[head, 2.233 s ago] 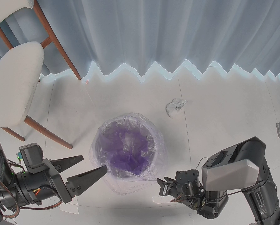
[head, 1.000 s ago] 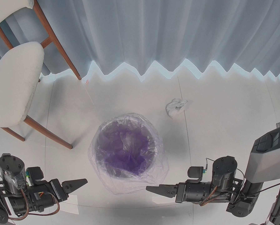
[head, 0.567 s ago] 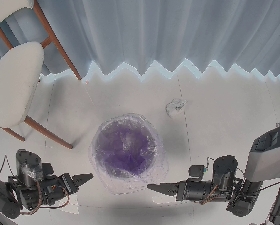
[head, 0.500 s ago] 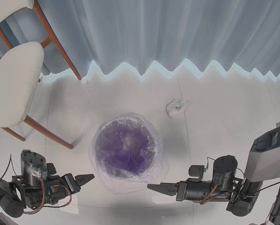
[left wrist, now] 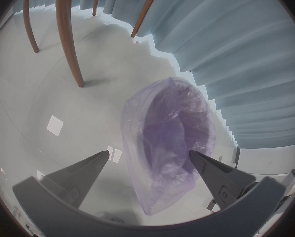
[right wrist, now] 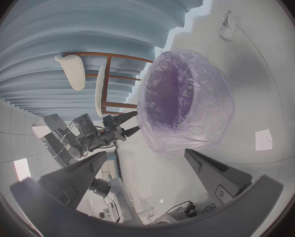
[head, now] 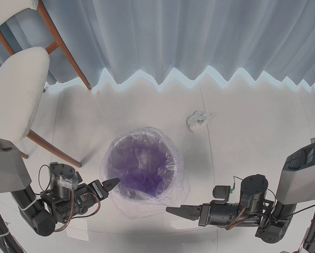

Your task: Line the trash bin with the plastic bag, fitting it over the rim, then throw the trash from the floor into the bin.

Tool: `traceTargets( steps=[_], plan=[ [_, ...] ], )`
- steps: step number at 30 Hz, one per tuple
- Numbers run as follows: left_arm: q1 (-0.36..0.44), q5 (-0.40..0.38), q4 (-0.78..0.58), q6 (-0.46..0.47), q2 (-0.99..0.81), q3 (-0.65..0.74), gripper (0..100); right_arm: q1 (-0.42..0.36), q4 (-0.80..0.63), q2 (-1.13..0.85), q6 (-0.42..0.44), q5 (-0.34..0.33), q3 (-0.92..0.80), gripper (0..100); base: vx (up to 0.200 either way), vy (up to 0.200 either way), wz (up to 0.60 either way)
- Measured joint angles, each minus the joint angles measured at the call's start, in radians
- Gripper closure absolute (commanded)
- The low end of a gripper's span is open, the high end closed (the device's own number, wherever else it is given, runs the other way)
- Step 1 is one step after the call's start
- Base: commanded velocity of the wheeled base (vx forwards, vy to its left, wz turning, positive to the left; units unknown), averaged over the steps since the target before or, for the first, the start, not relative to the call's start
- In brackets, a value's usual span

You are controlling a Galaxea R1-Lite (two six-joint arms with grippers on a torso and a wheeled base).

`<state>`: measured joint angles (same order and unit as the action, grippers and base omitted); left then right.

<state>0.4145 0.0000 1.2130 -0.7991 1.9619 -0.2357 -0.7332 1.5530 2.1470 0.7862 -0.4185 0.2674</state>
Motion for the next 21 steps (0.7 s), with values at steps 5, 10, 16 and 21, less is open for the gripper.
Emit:
traceTargets(
  steps=[5, 10, 16, 21],
  plan=[
    [0.002, 0.000, 0.020, 0.002, 0.081, -0.041, 0, 0.001, 0.000, -0.006, -0.007, 0.000, 0.000, 0, 0.000, 0.000, 0.00],
    [0.007, 0.002, 0.020, 0.002, 0.101, -0.051, 100, 0.001, 0.000, -0.006, -0.009, 0.000, -0.001, 0, 0.000, 0.000, 0.00],
    [0.008, 0.005, 0.021, 0.002, 0.081, -0.023, 100, 0.003, 0.000, -0.006, -0.009, 0.000, 0.000, 0, 0.000, 0.000, 0.00],
    [0.010, 0.004, 0.017, 0.004, 0.025, 0.048, 100, 0.005, 0.000, -0.006, -0.009, 0.000, 0.000, 0, 0.000, 0.000, 0.00]
  ],
)
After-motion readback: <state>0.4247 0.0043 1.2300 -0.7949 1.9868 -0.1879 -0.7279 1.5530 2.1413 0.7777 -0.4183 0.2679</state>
